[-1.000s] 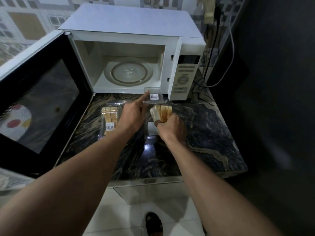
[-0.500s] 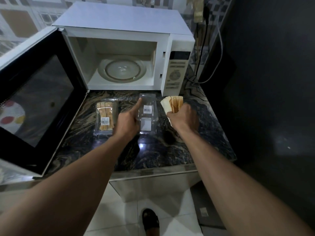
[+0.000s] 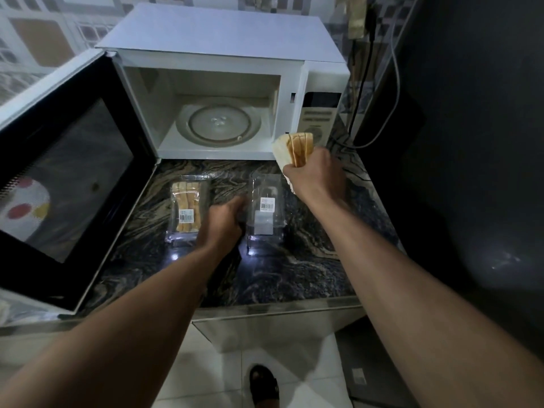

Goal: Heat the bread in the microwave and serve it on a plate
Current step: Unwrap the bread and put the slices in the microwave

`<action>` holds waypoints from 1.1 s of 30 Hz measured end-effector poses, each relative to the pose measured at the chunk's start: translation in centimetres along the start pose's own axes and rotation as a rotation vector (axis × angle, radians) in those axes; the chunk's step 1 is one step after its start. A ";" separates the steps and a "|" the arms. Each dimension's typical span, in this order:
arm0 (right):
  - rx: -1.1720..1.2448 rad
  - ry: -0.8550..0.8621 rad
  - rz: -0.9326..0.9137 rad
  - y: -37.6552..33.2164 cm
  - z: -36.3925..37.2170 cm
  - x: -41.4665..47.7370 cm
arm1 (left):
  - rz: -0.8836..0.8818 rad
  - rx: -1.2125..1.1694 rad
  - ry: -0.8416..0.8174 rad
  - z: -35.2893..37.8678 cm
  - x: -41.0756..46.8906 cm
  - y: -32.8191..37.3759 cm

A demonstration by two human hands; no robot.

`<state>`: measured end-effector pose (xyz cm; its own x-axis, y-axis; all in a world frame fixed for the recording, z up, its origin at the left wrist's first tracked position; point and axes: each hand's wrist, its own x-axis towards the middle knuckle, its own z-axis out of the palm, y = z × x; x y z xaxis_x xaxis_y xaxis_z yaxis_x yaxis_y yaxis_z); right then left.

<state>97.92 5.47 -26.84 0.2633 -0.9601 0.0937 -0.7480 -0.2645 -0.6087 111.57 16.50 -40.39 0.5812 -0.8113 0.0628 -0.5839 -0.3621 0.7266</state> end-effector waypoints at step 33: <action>0.134 -0.202 -0.062 -10.8 17.7 18.6 | 0.037 0.528 0.013 3.9 12.0 -4.8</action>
<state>121.63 -7.93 -32.45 0.4326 -0.9014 -0.0174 -0.6427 -0.2948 -0.7071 119.16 6.66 -45.82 0.5602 -0.8231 0.0928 -0.8080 -0.5183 0.2801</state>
